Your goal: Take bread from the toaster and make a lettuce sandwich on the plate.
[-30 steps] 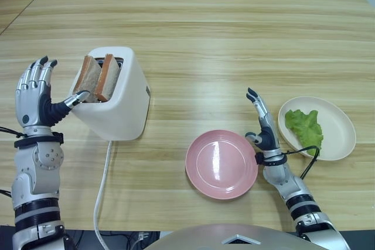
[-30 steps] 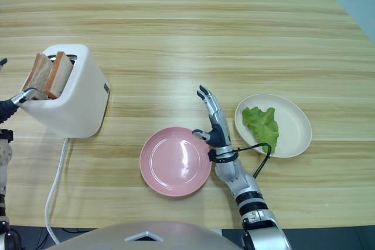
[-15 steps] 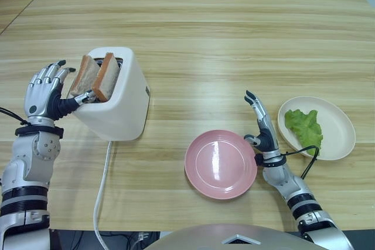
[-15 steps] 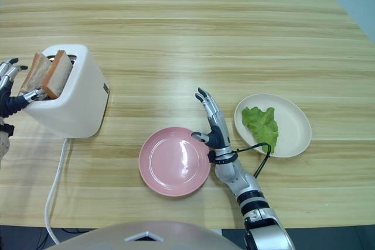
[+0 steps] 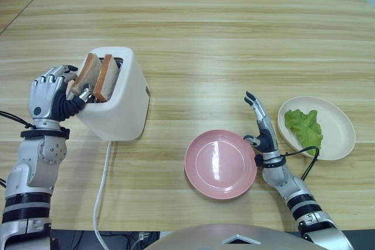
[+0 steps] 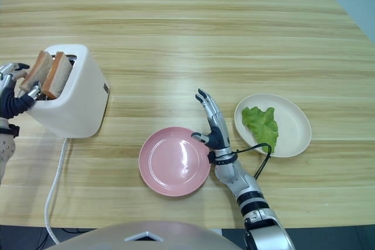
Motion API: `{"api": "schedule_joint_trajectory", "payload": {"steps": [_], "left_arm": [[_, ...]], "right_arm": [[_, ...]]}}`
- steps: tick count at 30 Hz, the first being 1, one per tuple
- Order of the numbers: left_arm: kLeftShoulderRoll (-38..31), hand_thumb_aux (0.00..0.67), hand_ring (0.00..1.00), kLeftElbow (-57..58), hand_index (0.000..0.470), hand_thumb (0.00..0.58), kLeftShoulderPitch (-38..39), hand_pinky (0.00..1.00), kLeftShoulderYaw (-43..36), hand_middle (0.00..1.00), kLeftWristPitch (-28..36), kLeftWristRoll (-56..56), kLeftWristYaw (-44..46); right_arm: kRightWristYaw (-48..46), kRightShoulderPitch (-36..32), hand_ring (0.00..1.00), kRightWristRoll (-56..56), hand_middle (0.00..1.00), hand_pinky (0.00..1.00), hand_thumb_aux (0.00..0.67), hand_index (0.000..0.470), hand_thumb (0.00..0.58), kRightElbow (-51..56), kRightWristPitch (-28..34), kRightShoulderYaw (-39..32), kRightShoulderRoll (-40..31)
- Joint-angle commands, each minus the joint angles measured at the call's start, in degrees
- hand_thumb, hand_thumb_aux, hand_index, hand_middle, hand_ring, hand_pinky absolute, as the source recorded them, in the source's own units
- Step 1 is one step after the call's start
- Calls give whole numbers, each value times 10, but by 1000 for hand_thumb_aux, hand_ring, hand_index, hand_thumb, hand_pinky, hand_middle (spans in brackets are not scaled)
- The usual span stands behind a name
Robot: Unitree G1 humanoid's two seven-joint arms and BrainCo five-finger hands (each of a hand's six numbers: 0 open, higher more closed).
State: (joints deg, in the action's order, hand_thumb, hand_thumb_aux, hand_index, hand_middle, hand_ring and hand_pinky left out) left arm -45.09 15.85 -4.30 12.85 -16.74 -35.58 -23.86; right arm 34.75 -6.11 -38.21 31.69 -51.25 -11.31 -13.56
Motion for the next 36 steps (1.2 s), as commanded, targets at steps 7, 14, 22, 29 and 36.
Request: {"api": "schedule_joint_trajectory", "payload": {"steps": [7, 14, 22, 29, 36], "left_arm": [[145, 670, 1000, -157, 470, 580, -40, 1000, 27, 1000, -143, 216, -69], [166, 670, 1000, -290, 470, 580, 94, 1000, -175, 1000, -140, 523, 268], [204, 670, 1000, -192, 470, 580, 119, 1000, -291, 1000, -93, 492, 451], [263, 670, 1000, -68, 470, 580, 73, 1000, -307, 1000, -107, 379, 446], [219, 670, 1000, -56, 470, 580, 103, 1000, -310, 1000, -194, 172, 379]], "right_arm": [[24, 8, 0, 8, 0, 0, 0, 0, 0, 8, 6, 8, -6], [7, 20, 0, 45, 0, 0, 0, 0, 0, -37, 3, 44, -33], [8, 33, 0, 62, 0, 0, 0, 0, 0, -94, 40, 144, -106], [45, 49, 0, 10, 0, 0, 0, 0, 0, -52, 88, 168, -152], [93, 56, 0, -158, 0, 0, 0, 0, 0, 25, 290, 114, -259]]}}
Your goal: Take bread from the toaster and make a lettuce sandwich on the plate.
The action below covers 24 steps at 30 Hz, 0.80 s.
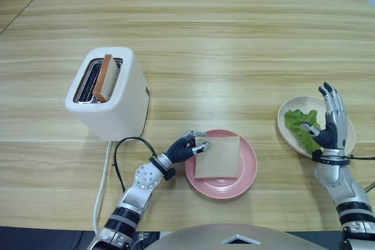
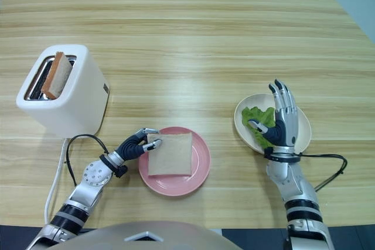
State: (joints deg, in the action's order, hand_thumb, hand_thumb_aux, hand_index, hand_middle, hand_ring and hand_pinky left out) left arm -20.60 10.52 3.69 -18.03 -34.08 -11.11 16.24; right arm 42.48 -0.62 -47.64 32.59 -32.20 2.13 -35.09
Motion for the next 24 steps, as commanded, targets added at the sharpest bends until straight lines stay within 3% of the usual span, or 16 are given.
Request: {"api": "schedule_joint_trajectory", "payload": {"steps": [1, 5, 7, 8, 9, 10, 11, 12, 15, 18, 19, 24], "left_arm": [[-30, 670, 1000, -7, 470, 580, 28, 1000, 0, 1000, -26, -90, -31], [-33, 670, 996, -9, 470, 580, 28, 996, 9, 996, -32, -146, -75], [-32, 670, 847, -16, 470, 580, 29, 847, 15, 847, -31, -165, -97], [-32, 620, 769, -19, 435, 577, 30, 769, 16, 769, -31, -175, -106], [-33, 465, 620, -23, 326, 526, 30, 620, 16, 620, -30, -185, -114], [-33, 360, 400, -26, 253, 456, 30, 400, 16, 400, -30, -191, -120], [-34, 58, 75, -31, 41, 96, 31, 75, 17, 75, -30, -202, -129], [-35, 0, 0, -35, 0, 0, 32, 0, 18, 0, -30, -212, -137], [-41, 0, 0, -55, 0, 0, 33, 0, 25, 0, -29, -239, -157], [-52, 0, 0, -77, 0, 0, 30, 0, 35, 0, -33, -263, -172], [-56, 0, 0, -82, 0, 0, 28, 0, 39, 0, -34, -269, -177], [-62, 0, 0, -107, 0, 0, 26, 0, 54, 0, -34, -274, -197]], "right_arm": [[11, 2, 0, -71, 0, 0, 0, 0, 0, 13, 126, -25, -51], [-45, 0, 0, -77, 0, 0, 0, 0, 0, 14, 183, -60, -62], [-74, -1, 0, -71, 0, 0, 0, 0, 0, 17, 190, -79, -63], [-83, -2, 0, -68, 0, 0, 0, 0, 0, 19, 191, -87, -65], [-90, -3, 0, -66, 0, 0, 0, 0, 0, 21, 191, -94, -67], [-96, -4, 0, -63, 0, 0, 68, 48, 112, 22, 189, -99, -69], [-100, -5, 0, -60, 0, 0, 257, 181, 360, 21, 188, -103, -71], [-103, -4, 0, -57, 0, 0, 347, 243, 445, 20, 188, -106, -73], [-114, -4, 0, -48, 0, 0, 462, 324, 524, 17, 185, -115, -80], [-109, -2, 0, -43, 0, 0, 644, 452, 579, 10, 190, -118, -87], [-105, -2, 0, -43, 0, 0, 670, 470, 580, 6, 193, -118, -89], [-80, -2, 0, -43, 0, 0, 670, 470, 580, -17, 197, -116, -92]]}}
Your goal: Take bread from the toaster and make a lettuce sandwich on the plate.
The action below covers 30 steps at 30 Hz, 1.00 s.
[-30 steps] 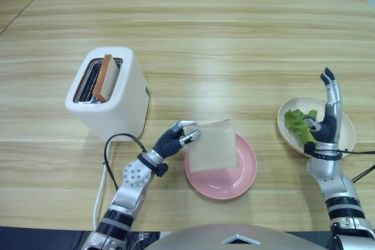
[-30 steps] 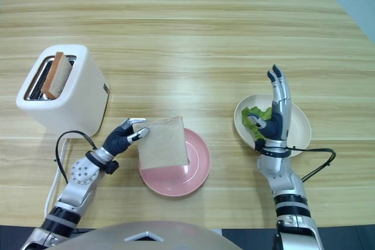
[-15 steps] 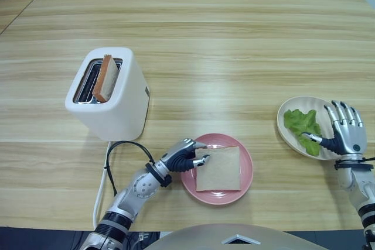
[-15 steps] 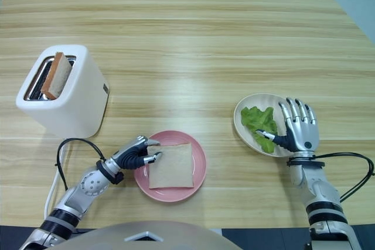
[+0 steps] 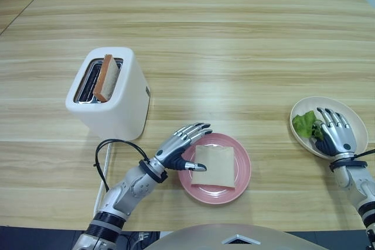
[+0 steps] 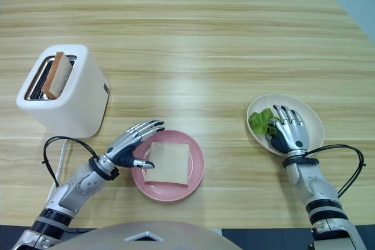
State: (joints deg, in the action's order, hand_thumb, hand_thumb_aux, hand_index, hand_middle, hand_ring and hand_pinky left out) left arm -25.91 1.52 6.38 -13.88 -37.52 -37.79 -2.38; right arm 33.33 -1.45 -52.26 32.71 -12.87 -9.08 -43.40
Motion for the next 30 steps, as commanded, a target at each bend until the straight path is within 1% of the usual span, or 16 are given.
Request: {"api": "schedule_joint_trajectory", "payload": {"steps": [1, 4, 6, 8, 11, 13, 15, 17, 20, 26, 30], "left_arm": [[-8, 0, 0, -20, 0, 0, 0, 0, 16, 0, -1, -4, -16], [-3, 0, 0, -24, 0, 0, 2, 0, 28, 0, -2, 4, -32], [1, 0, 0, -22, 0, 0, 2, 0, 34, 0, -2, 7, -43], [4, 0, 0, -20, 0, 0, 0, 0, 41, 0, -5, 10, -54], [3, 0, 0, -19, 0, 0, -2, 0, 47, 0, -8, 14, -62], [5, 0, 0, -16, 0, 0, -1, 0, 48, 0, -7, 15, -64], [11, 0, 0, -13, 0, 0, 0, 0, 51, 0, -1, 14, -70], [16, 0, 0, -9, 0, 0, 2, 0, 54, 0, 4, 14, -76], [21, 0, 0, -5, 0, 0, 1, 0, 53, 0, 8, 14, -81], [29, 0, 0, 14, 0, 0, -5, 0, 52, 0, 10, 11, -89], [29, 0, 0, 18, 0, 0, -8, 0, 52, 0, 9, 11, -91]], "right_arm": [[30, 7, 0, -1, 0, 0, 670, 470, 580, -29, 4, -3, -8], [89, 14, 0, -2, 0, 0, 670, 470, 580, -98, -17, 9, -4], [96, 30, 0, 23, 0, 0, 670, 470, 580, -174, -63, 15, 2], [82, 43, 0, 49, 0, 0, 670, 470, 580, -235, -128, 2, 4], [52, 39, 0, 55, 0, 0, 670, 470, 580, -272, -214, -44, 15], [30, 16, 0, 42, 0, 0, 670, 470, 580, -262, -260, -90, 42], [13, -15, 0, 11, 0, 0, 670, 470, 580, -235, -291, -140, 74], [7, -40, 0, -10, 0, 0, 670, 470, 580, -208, -313, -175, 105], [12, -64, 0, -29, 0, 0, 670, 470, 580, -171, -329, -200, 131], [30, -75, 0, -55, 0, 0, 670, 470, 580, -149, -332, -213, 148], [20, -65, 0, -56, 0, 0, 670, 470, 580, -146, -336, -214, 132]]}}
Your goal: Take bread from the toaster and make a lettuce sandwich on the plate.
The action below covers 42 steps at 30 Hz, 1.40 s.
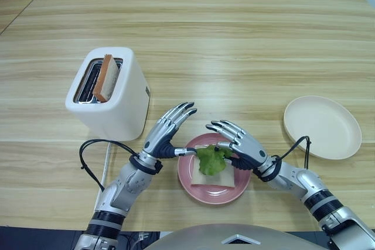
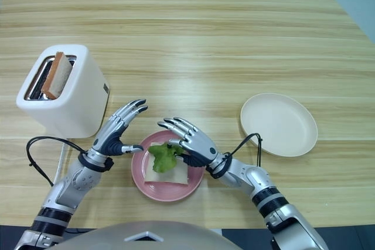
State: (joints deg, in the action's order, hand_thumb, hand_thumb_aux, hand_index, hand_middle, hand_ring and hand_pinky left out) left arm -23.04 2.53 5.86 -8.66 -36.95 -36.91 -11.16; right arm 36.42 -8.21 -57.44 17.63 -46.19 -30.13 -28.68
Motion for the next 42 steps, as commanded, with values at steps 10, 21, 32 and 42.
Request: {"api": "schedule_joint_trajectory", "payload": {"steps": [10, 21, 32, 42], "left_arm": [[-13, 0, 0, -104, 0, 0, -4, 0, 147, 0, 55, -36, -106], [-64, 0, 0, -93, 0, 0, 24, 0, 317, 0, 230, -50, -112], [-173, 0, 0, -17, 0, 0, -4, 0, 247, 0, 259, -19, 75], [-210, 428, 0, 6, 300, 505, -39, 0, 226, 0, 255, 13, 108]], "right_arm": [[-95, 30, 0, 16, 0, 0, 0, 0, 0, -11, -8, 10, -82], [-86, 43, 0, 7, 0, 0, 0, 0, 0, -18, 18, 22, -80], [-94, 34, 0, 1, 0, 0, 0, 0, 0, -27, 23, 17, -76], [-92, 47, 0, 4, 0, 0, 0, 0, 0, -26, 29, 16, -76]]}}
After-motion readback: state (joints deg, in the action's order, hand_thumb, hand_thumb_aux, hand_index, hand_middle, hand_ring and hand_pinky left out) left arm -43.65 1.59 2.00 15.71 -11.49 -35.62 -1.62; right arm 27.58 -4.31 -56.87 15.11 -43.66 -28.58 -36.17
